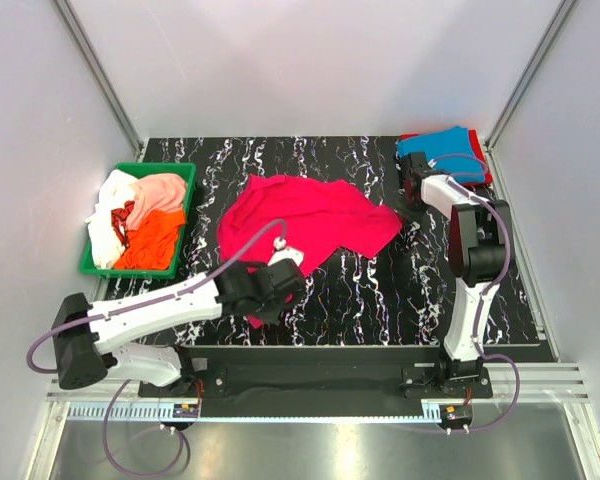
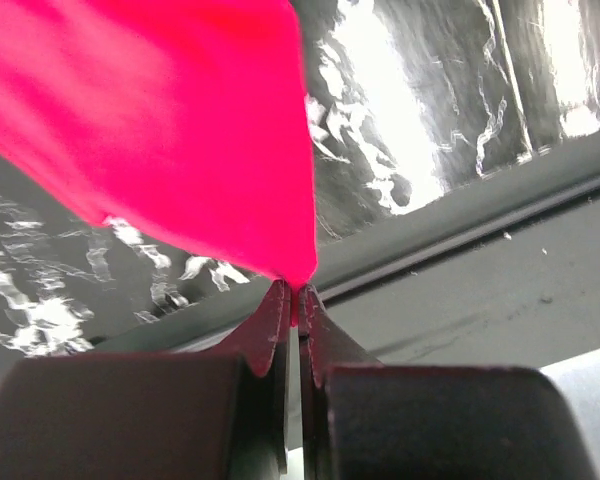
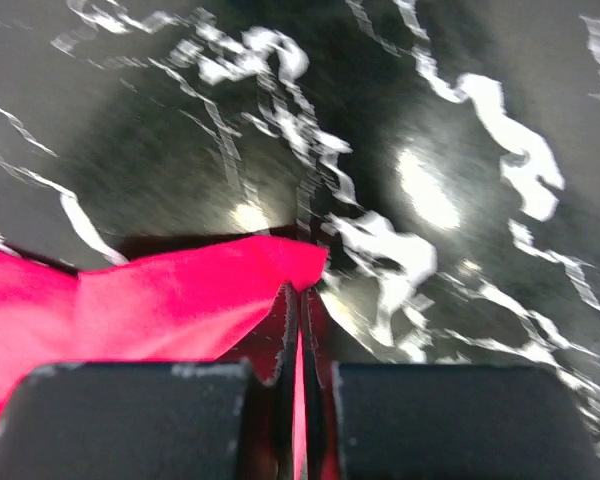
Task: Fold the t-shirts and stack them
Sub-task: Flatten the tshirt out
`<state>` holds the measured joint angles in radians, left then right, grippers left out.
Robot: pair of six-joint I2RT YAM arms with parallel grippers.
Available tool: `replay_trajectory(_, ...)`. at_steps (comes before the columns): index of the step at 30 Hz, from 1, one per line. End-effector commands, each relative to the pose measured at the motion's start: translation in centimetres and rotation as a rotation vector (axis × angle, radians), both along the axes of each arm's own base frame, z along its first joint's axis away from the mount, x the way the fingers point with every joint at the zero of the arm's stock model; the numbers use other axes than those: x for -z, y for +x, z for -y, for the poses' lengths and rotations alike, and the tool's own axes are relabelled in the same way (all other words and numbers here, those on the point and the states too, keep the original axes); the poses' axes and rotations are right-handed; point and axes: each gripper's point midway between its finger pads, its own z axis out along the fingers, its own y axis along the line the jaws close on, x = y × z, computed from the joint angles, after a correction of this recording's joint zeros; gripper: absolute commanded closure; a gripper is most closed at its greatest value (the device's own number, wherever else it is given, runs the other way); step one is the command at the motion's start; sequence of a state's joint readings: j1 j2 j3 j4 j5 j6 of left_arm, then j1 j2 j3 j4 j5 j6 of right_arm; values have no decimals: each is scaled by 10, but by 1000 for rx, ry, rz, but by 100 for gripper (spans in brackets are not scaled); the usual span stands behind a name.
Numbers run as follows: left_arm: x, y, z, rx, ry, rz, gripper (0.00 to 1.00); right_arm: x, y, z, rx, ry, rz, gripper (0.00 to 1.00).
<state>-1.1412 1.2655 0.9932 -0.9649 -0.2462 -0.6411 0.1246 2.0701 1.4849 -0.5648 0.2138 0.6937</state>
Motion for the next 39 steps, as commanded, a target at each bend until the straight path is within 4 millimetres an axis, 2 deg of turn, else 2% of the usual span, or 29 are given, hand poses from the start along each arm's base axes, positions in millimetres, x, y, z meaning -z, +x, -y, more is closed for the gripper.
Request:
replay_trajectory(1, -68, 44, -17, -85, -5, 226, 100, -66, -6, 24, -17, -123, 43, 100)
replay_trajectory(2, -84, 53, -23, -107, -2, 261, 100, -98, 2, 26, -30, -129, 100, 100)
replay_trajectory(3, -101, 65, -33, -147, 0, 300, 100, -134, -8, 29, -30, -130, 134, 100)
replay_trajectory(4, -142, 78, -41, -169, -21, 392, 100, -160, -11, 33, -25, -139, 172, 100)
replay_trajectory(5, -164, 85, -47, -188, -35, 442, 100, -195, -12, 35, -20, -143, 235, 100)
replay_trajectory(6, -209, 94, -60, -223, -62, 544, 100, -232, -30, 40, -15, -149, 287, 100)
replay_trajectory(7, -231, 97, -67, -239, -79, 595, 100, -254, -38, 43, -7, -150, 327, 100)
replay_trajectory(9, -274, 98, -85, -279, -117, 697, 100, -313, -68, 49, 4, -143, 446, 100)
replay_trajectory(10, -309, 96, -94, -300, -183, 760, 100, -339, -79, 51, 17, -144, 504, 100)
replay_trajectory(11, -325, 93, -103, -325, -221, 791, 100, -354, -94, 54, 21, -143, 527, 100)
replay_trajectory(12, -351, 86, -116, -358, -302, 839, 100, -382, -116, 55, 27, -133, 605, 100)
replay_trajectory(14, -370, 78, -123, -357, -386, 870, 100, -415, -142, 57, 41, -122, 699, 100)
replay_trajectory(15, -383, 70, -125, -338, -469, 880, 100, -437, -165, 58, 43, -107, 776, 100)
replay_trajectory(17, -390, 60, -124, -303, -546, 874, 100, -462, -190, 59, 47, -89, 865, 100)
replay_trajectory(18, -393, 52, -119, -262, -602, 857, 100, -477, -211, 59, 48, -76, 927, 100)
replay_trajectory(20, -393, 46, -114, -226, -644, 840, 100, -496, -238, 60, 50, -57, 1005, 100)
replay_trajectory(22, -389, 40, -109, -184, -666, 820, 100, -505, -249, 59, 41, -47, 1041, 100)
replay_trajectory(25, -379, 43, -104, -171, -639, 806, 100, -509, -250, 61, 28, -72, 1047, 100)
replay_trajectory(28, -361, 56, -103, -198, -550, 820, 100, -504, -234, 62, 17, -104, 1010, 100)
replay_trajectory(30, -348, 70, -102, -222, -454, 840, 100, -500, -213, 60, 9, -116, 995, 100)
replay_trajectory(34, -334, 99, -96, -251, -299, 898, 100, -493, -168, 55, -16, -128, 967, 100)
replay_trajectory(35, -333, 115, -93, -282, -270, 913, 100, -488, -144, 52, -18, -127, 952, 100)
replay_trajectory(36, -331, 124, -88, -261, -257, 908, 100, -487, -132, 49, -29, -117, 952, 100)
replay_trajectory(37, -329, 140, -97, -306, -231, 910, 100, -499, -122, 45, -31, -101, 990, 100)
replay_trajectory(38, -329, 159, -82, -275, -251, 895, 100, -489, -94, 36, -63, -78, 960, 100)
replay_trajectory(39, -330, 173, -85, -307, -240, 897, 100, -504, -85, 31, -80, -60, 1004, 100)
